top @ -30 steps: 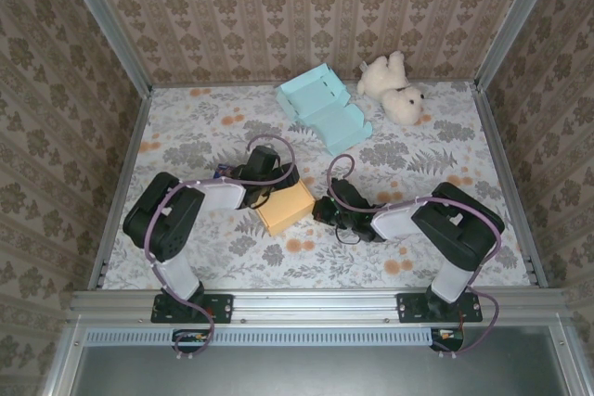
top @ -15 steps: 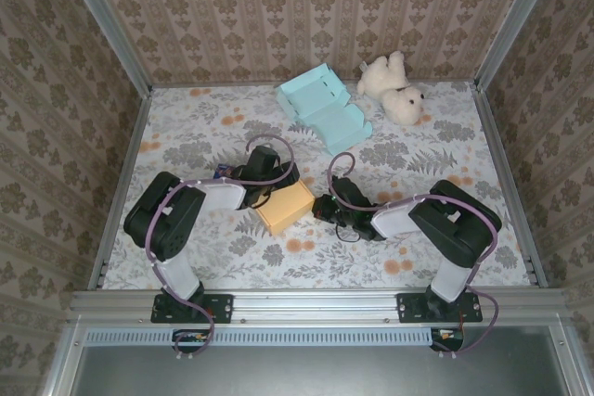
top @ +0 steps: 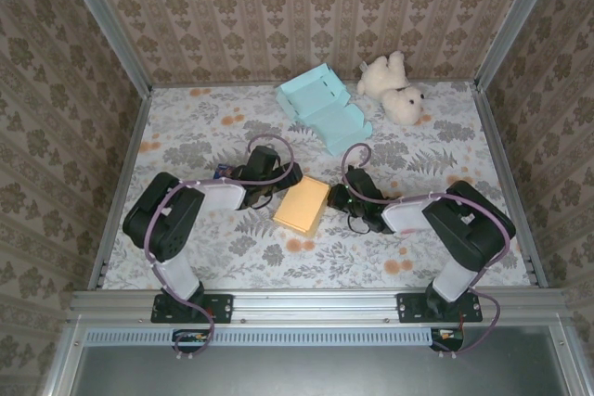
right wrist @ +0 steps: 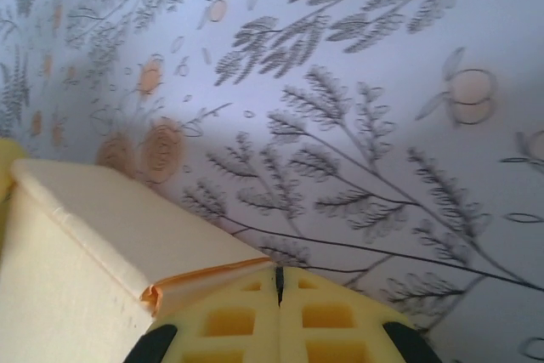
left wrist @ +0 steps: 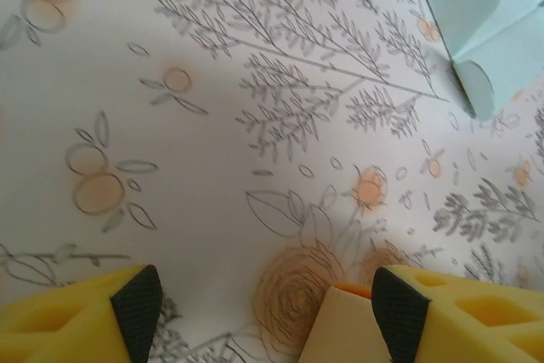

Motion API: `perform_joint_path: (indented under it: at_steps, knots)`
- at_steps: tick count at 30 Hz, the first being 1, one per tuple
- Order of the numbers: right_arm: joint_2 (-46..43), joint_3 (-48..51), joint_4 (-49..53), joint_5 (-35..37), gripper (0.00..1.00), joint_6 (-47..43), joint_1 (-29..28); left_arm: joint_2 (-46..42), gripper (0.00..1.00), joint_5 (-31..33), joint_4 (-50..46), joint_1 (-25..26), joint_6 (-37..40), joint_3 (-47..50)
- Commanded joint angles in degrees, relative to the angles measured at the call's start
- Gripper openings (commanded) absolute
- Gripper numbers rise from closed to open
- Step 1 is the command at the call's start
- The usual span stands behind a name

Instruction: Fold the paper box

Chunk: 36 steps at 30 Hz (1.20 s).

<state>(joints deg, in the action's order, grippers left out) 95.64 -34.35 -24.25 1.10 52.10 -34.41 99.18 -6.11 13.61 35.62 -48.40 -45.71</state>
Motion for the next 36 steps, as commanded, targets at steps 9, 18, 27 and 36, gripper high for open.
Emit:
perform_joint_path:
  at_steps: [9, 18, 27, 36]
  knots:
    - [-17.58, -0.89, 19.32, 3.55, 0.00, -8.42, 1.03, -11.10, 0.80, -2.99, -15.91, 0.49, -0.04, 6.37]
    - [-33.68, 3.20, 34.08, 2.96, 0.00, -12.16, 1.04, -19.74, 0.80, -0.74, -16.72, 3.25, -0.37, 12.67]
    - [-38.68, 11.79, 32.02, -6.09, 0.00, -8.62, 0.32, -21.48, 0.80, 3.22, -18.35, 13.35, -1.66, 12.14]
    - [-34.44, 16.11, 26.60, -8.62, 0.00, -7.08, -2.96, -19.50, 0.80, 6.08, -18.70, 20.39, -4.27, 10.07]
